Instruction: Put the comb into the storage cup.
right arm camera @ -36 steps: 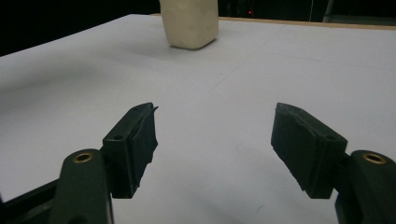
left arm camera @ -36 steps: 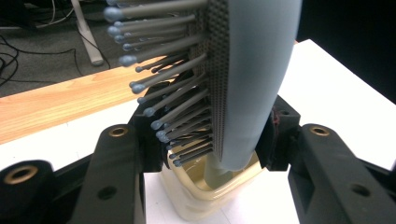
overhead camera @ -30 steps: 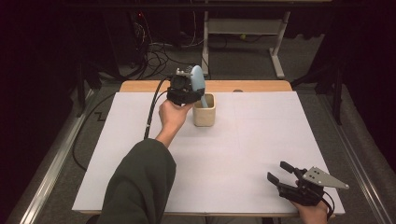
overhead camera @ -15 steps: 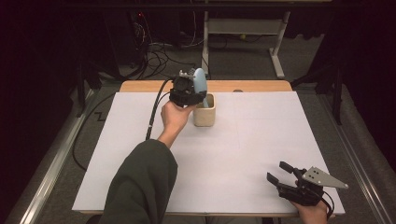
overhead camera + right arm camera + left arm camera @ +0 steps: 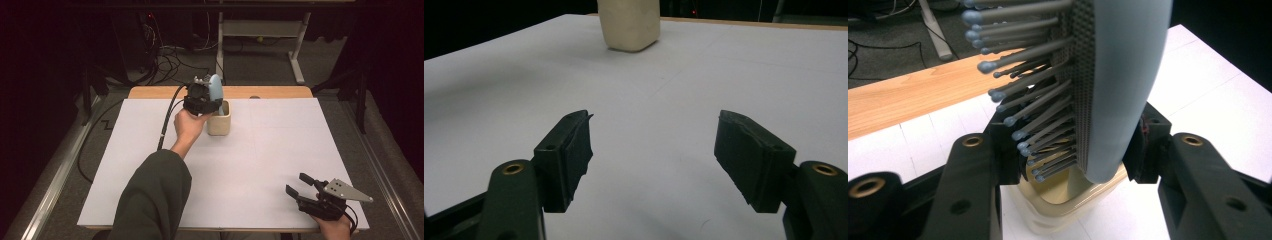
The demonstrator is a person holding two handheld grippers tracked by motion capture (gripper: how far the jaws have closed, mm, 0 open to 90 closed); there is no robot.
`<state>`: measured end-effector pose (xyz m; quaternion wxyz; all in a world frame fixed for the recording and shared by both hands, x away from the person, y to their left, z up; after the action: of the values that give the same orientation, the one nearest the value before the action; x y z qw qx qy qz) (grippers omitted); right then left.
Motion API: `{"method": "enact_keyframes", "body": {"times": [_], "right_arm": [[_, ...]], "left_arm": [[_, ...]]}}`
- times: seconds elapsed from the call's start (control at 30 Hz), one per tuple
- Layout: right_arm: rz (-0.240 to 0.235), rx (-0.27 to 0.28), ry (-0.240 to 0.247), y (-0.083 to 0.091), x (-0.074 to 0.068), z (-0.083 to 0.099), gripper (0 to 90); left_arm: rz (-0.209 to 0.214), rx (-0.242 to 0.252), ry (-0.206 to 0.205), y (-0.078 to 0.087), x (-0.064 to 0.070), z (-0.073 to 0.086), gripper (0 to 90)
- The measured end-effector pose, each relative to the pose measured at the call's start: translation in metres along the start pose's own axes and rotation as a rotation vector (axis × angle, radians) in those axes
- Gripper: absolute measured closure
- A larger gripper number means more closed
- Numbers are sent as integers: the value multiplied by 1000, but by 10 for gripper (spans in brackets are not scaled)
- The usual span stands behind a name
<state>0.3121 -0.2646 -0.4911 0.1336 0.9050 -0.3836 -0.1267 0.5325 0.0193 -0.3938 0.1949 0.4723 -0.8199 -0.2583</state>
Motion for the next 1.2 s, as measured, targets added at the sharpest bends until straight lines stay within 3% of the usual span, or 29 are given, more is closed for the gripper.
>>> {"method": "enact_keyframes", "body": {"times": [0.8,1.2], "right_arm": [[1,0,-1,0,0,0,313],[2,-1,0,0,0,0,313]], "left_arm": [[-14,-14,-13,-5,-2,5,507],[-46,-16,-34,-2,-7,5,433]]}}
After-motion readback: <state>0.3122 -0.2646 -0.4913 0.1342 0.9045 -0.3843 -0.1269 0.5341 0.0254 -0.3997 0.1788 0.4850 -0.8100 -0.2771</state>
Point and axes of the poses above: each handheld gripper's, and its own axes: y roughly backward along the jaws, z roughly out of its underside, x roughly to its right, the point moved 8 cm from there along -y, roughly forward along the jaws, and after that the axes turned 6 degrees about -z, right-handed, at the moved point
